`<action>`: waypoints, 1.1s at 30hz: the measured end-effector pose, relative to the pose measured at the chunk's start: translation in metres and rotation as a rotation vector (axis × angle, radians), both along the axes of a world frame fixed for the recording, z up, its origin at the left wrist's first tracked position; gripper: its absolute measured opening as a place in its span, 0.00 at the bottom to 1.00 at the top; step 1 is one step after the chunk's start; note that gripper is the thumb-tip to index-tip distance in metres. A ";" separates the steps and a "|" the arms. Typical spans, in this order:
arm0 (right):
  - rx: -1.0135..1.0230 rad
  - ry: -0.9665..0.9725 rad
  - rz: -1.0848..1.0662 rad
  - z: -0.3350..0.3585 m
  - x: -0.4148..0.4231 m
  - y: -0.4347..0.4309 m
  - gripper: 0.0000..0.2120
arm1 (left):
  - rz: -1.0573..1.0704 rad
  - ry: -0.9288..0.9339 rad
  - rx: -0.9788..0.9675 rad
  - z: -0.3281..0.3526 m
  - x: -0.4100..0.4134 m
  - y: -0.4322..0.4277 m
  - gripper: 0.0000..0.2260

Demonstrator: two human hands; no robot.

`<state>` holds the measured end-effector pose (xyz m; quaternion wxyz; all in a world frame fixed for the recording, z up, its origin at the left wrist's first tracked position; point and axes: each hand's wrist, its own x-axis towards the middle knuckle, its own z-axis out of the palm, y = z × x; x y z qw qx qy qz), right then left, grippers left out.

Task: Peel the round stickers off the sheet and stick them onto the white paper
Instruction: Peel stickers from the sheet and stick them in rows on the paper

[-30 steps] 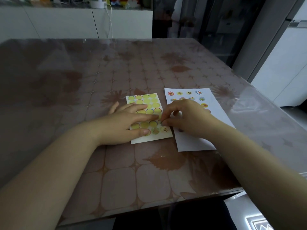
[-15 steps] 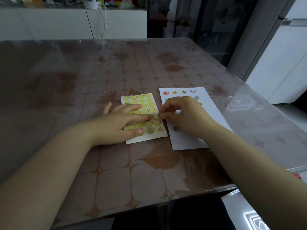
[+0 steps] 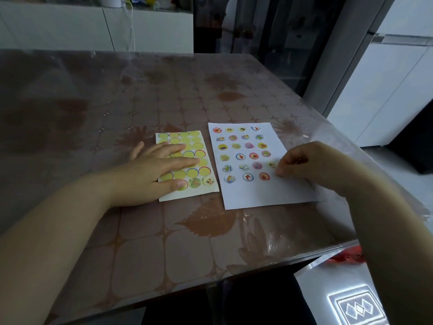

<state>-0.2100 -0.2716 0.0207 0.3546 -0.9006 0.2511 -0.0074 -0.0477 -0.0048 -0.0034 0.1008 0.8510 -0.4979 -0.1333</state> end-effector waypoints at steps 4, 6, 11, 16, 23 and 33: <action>-0.022 -0.010 0.007 -0.004 0.002 -0.002 0.04 | 0.008 0.016 -0.018 0.000 0.001 0.002 0.26; -0.041 -0.004 0.021 -0.005 0.002 -0.002 0.04 | 0.009 0.014 -0.020 0.000 0.001 0.002 0.26; -0.086 0.066 0.024 -0.002 0.010 -0.008 0.15 | -0.001 0.007 -0.007 0.001 0.002 0.003 0.26; -0.058 0.267 0.062 0.004 0.026 -0.021 0.23 | -0.027 -0.002 -0.028 0.001 0.003 0.004 0.26; -0.077 0.336 0.130 0.006 0.037 -0.025 0.17 | -0.033 0.000 -0.094 0.000 0.006 0.005 0.27; -0.161 0.381 0.159 0.016 0.042 -0.029 0.21 | -0.026 -0.019 -0.153 0.003 0.008 0.008 0.30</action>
